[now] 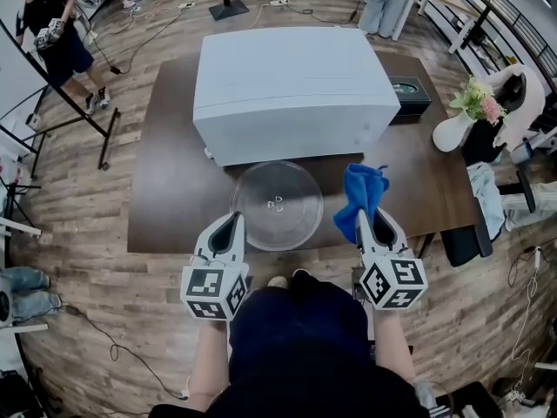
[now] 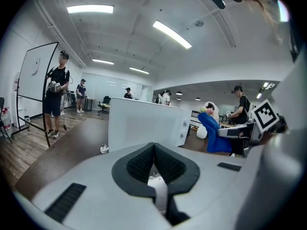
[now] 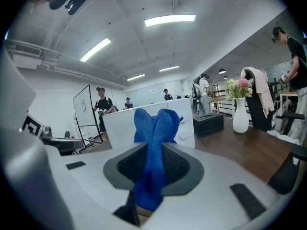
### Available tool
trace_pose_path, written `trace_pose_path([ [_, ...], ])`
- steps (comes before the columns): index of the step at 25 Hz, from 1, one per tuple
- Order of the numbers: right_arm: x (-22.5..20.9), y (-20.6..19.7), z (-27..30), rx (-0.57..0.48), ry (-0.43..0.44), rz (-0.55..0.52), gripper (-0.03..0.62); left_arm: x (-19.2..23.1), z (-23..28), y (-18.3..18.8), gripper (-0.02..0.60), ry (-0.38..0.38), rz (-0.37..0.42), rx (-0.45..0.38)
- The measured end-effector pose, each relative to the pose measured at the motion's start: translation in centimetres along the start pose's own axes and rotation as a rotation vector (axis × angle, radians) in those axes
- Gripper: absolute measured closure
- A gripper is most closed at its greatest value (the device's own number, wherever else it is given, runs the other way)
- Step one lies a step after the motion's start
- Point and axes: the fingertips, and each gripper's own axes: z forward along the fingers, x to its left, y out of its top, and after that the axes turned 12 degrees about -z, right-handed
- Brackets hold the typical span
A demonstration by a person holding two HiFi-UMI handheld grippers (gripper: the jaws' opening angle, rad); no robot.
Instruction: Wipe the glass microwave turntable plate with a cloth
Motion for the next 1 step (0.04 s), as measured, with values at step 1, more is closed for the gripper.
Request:
trace_pose_path([
  [1, 0.05, -0.04, 0.05, 0.001, 0.002, -0.001, 0.51, 0.09, 0.02, -0.04, 0.578, 0.002, -0.001, 0.0],
])
